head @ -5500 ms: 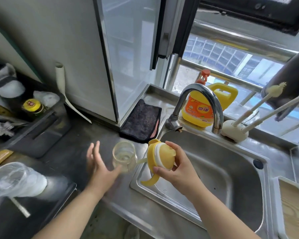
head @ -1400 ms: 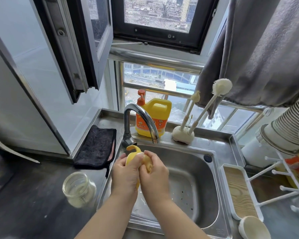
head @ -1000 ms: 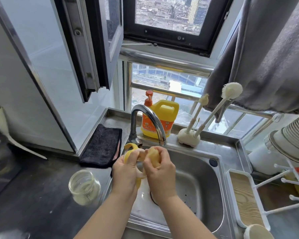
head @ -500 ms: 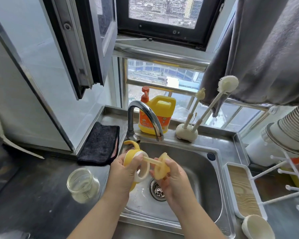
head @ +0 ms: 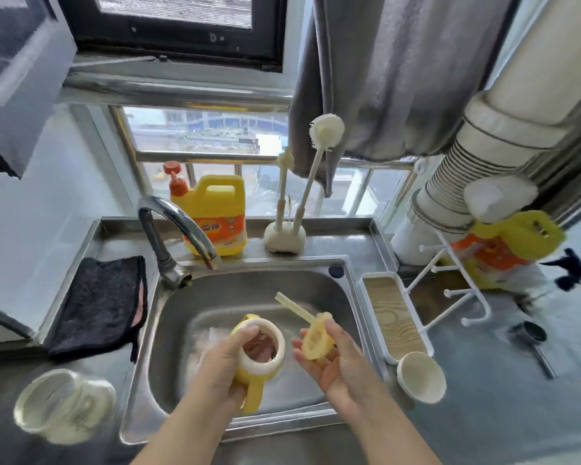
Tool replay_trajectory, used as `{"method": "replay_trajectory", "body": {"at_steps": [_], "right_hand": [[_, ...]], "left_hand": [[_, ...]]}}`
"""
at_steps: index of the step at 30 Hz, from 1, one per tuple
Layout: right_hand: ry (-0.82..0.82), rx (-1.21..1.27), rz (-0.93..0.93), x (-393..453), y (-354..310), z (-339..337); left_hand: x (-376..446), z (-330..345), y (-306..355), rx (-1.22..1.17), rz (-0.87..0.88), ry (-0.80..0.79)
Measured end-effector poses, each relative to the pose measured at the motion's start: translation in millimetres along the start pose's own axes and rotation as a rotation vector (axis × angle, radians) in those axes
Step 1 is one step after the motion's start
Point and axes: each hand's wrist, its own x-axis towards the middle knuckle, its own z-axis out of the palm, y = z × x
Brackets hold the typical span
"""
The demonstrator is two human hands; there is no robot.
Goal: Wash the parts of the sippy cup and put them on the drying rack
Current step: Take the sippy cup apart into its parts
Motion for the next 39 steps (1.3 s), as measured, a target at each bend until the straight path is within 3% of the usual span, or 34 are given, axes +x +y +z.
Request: {"method": "replay_trajectory", "body": {"at_steps": [7, 12, 18, 28, 39], "right_hand": [[0.085, -0.021, -0.061, -12.3, -33.3, -40.8], [0.048, -0.172, -0.019, -4.0, -26.3, -37.7], [-0.143, -0.308, 0.088, 12.3, 11.0, 10.4], [-0.458, -0.585, 0.233, 25.2, 80.3, 100.4], [-0.371, -0.768, 0.28, 46.5, 137.4, 149.8]], "left_hand": [[9.9, 32.6, -27.1, 0.119, -0.067, -0.102], [2.8, 25.8, -24.0, 0.203, -0.049, -0.057], [-22.9, -24.8, 6.8, 0.317, 0.062, 0.152], [-68.9, -131.3, 68.6, 0.199, 0.354, 0.366], [-85.3, -237.2, 116.8, 0.271, 0.514, 0.586]]}}
